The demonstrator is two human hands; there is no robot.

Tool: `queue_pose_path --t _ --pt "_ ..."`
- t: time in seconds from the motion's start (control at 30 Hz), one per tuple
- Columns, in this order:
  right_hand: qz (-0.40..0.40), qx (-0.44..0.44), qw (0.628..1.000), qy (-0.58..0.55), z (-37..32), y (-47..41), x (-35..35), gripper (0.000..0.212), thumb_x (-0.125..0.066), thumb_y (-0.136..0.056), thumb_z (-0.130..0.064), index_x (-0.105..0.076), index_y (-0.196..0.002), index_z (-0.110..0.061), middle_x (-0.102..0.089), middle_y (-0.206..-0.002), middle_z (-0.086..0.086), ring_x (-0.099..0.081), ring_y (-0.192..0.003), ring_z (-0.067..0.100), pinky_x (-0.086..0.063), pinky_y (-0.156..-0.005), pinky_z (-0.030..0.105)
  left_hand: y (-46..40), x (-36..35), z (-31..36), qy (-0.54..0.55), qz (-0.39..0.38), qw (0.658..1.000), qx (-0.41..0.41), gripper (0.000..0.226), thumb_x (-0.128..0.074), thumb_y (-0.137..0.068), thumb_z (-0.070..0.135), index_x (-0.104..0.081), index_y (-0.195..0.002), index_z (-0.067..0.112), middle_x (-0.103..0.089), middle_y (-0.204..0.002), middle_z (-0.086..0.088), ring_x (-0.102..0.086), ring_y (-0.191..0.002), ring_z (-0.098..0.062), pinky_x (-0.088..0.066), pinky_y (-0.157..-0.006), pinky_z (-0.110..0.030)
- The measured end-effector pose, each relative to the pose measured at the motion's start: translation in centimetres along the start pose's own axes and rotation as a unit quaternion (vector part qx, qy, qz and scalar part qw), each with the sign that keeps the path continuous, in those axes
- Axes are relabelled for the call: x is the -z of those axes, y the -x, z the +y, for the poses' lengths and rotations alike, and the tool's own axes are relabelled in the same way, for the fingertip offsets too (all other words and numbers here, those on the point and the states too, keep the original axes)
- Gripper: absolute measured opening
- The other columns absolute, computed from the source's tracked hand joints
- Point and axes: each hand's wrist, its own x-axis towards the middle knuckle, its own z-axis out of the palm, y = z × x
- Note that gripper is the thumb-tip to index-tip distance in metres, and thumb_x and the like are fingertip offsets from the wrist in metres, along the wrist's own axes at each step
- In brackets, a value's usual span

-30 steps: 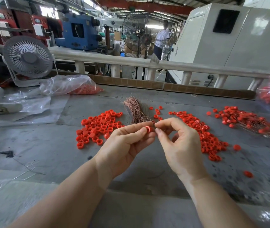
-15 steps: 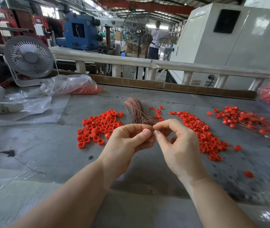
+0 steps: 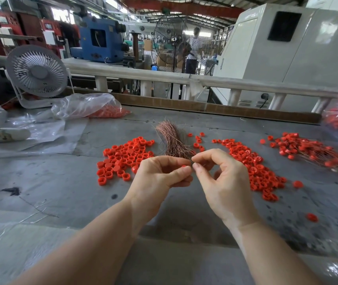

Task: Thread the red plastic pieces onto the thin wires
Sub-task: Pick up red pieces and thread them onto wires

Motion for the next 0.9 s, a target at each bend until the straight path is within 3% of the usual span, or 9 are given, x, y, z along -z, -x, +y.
queue_pose_path --t 0.23,0.33,0.47,0.6,0.73,0.9 --pt "-0.002 -0.002 1.000 -0.005 -0.11 -0.01 0.09 0.008 -0.061 -0.075 -0.012 -0.068 -0.077 -0.016 -0.060 -0.070 -0.014 -0.055 -0.070 0.006 -0.036 -0.061 0.008 0.07 0.05 0.09 -0.014 0.004 1.000 0.013 0.018 -0.066 -0.073 -0.009 -0.070 -0.068 0.007 -0.066 -0.057 -0.007 -0.063 -0.050 -0.013 -0.052 -0.051 -0.019" --pt "-0.005 -0.007 1.000 -0.024 -0.22 -0.02 0.19 0.010 -0.060 -0.075 -0.013 -0.069 -0.079 -0.016 -0.061 -0.071 -0.014 -0.055 -0.069 0.004 -0.035 -0.062 0.007 -0.13 0.11 0.03 0.047 0.029 0.998 0.025 0.002 -0.070 -0.067 0.008 -0.071 -0.068 0.009 -0.066 -0.058 -0.005 -0.062 -0.051 -0.011 -0.052 -0.052 -0.019" --pt "-0.036 -0.003 0.998 -0.044 -0.34 0.01 0.12 0.009 -0.064 -0.075 -0.016 -0.069 -0.082 -0.018 -0.064 -0.076 -0.011 -0.055 -0.071 0.001 -0.034 -0.063 0.006 0.04 -0.05 0.07 0.057 -0.010 0.997 0.043 0.021 -0.069 -0.060 0.031 -0.075 -0.067 0.012 -0.065 -0.060 -0.001 -0.058 -0.051 -0.006 -0.050 -0.053 -0.018" --pt "-0.030 -0.008 0.998 -0.055 -0.06 -0.15 0.23 0.015 -0.068 -0.077 -0.003 -0.070 -0.082 -0.018 -0.066 -0.076 -0.009 -0.057 -0.069 0.001 -0.036 -0.064 0.006 0.01 -0.08 0.20 0.094 -0.043 0.993 0.055 0.019 -0.066 -0.066 0.026 -0.076 -0.072 0.011 -0.068 -0.067 -0.006 -0.063 -0.058 -0.008 -0.054 -0.058 -0.018" --pt "-0.013 -0.040 0.994 -0.097 -0.02 -0.36 0.40 0.025 -0.069 -0.077 0.004 -0.069 -0.078 -0.021 -0.065 -0.069 -0.013 -0.058 -0.067 -0.003 -0.038 -0.062 0.005 0.02 0.01 0.20 0.094 -0.063 0.992 0.053 0.024 -0.062 -0.072 0.008 -0.072 -0.094 0.004 -0.071 -0.077 -0.009 -0.066 -0.066 -0.010 -0.055 -0.063 -0.019" --pt "-0.014 -0.052 0.992 -0.112 -0.18 -0.37 0.38 0.023 -0.068 -0.079 0.002 -0.069 -0.080 -0.021 -0.066 -0.069 -0.013 -0.059 -0.067 -0.004 -0.038 -0.060 0.006 0.23 -0.13 0.16 0.076 -0.043 0.996 0.035 0.022 -0.063 -0.069 0.013 -0.072 -0.088 0.008 -0.072 -0.074 -0.006 -0.065 -0.064 -0.009 -0.055 -0.061 -0.020"
